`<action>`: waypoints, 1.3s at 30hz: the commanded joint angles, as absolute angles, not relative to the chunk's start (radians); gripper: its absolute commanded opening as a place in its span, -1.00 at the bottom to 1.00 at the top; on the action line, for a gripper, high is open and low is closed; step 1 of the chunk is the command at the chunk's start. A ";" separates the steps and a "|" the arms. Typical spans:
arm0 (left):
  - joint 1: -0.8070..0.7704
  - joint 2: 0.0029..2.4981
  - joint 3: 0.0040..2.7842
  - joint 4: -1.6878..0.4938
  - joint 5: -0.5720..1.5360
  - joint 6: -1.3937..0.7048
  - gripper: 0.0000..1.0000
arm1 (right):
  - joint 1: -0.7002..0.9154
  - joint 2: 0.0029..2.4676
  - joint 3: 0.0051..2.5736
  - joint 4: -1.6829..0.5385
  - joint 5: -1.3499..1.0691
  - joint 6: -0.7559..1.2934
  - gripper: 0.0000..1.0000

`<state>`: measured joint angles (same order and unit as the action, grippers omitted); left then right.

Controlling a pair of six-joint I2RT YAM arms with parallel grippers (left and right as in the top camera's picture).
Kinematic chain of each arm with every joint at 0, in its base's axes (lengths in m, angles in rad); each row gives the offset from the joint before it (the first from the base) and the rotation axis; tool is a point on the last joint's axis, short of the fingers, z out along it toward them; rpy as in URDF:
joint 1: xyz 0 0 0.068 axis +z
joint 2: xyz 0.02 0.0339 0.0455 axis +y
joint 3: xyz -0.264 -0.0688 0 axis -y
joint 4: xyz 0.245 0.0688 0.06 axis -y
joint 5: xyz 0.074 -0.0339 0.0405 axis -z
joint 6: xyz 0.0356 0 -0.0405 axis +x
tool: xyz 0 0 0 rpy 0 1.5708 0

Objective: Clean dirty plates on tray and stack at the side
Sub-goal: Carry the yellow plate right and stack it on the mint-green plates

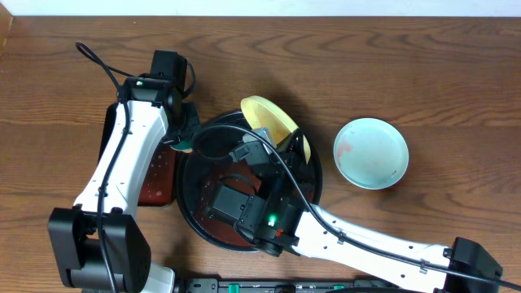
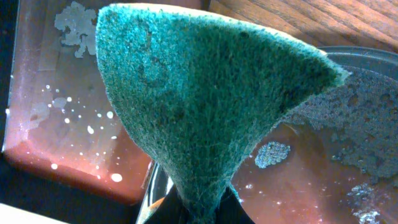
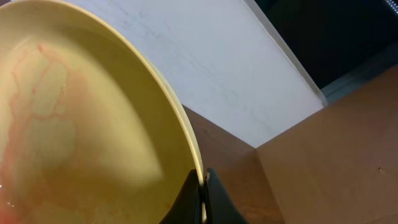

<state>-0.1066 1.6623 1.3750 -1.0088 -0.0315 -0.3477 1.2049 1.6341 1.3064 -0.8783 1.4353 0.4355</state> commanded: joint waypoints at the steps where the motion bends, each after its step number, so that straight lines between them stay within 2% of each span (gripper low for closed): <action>1: -0.103 1.659 1.392 -1.008 -0.033 -0.337 -0.85 | 1.207 1.611 1.313 -0.881 1.404 0.441 -0.98; 9: -0.103 1.659 1.392 -1.008 -0.033 -0.337 -0.85 | 1.068 1.611 1.313 -0.970 0.802 0.613 -0.97; 14: -0.103 1.659 1.392 -1.008 -0.033 -0.337 -0.85 | 0.916 1.611 1.313 -0.954 0.449 0.572 -0.98; 21: -0.103 1.659 1.392 -1.010 -0.033 -0.337 -0.85 | 0.660 1.587 1.313 -0.923 0.082 0.453 -0.97; 25: -0.103 1.659 1.392 -1.013 -0.033 -0.337 -0.85 | 0.496 1.582 1.313 -0.929 -0.059 0.380 -0.98; 33: -0.103 1.659 1.392 -1.014 -0.033 -0.333 -0.85 | 0.192 1.582 1.249 -0.957 -0.065 0.368 -0.97; 39: -0.103 1.659 1.392 -1.013 -0.033 -0.333 -0.85 | -0.013 1.582 1.087 -0.875 -0.091 0.365 -0.97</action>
<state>-0.1062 1.6623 1.3750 -1.0122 -0.0292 -0.3424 0.0723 1.6012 1.1660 -0.9134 -0.0437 0.3817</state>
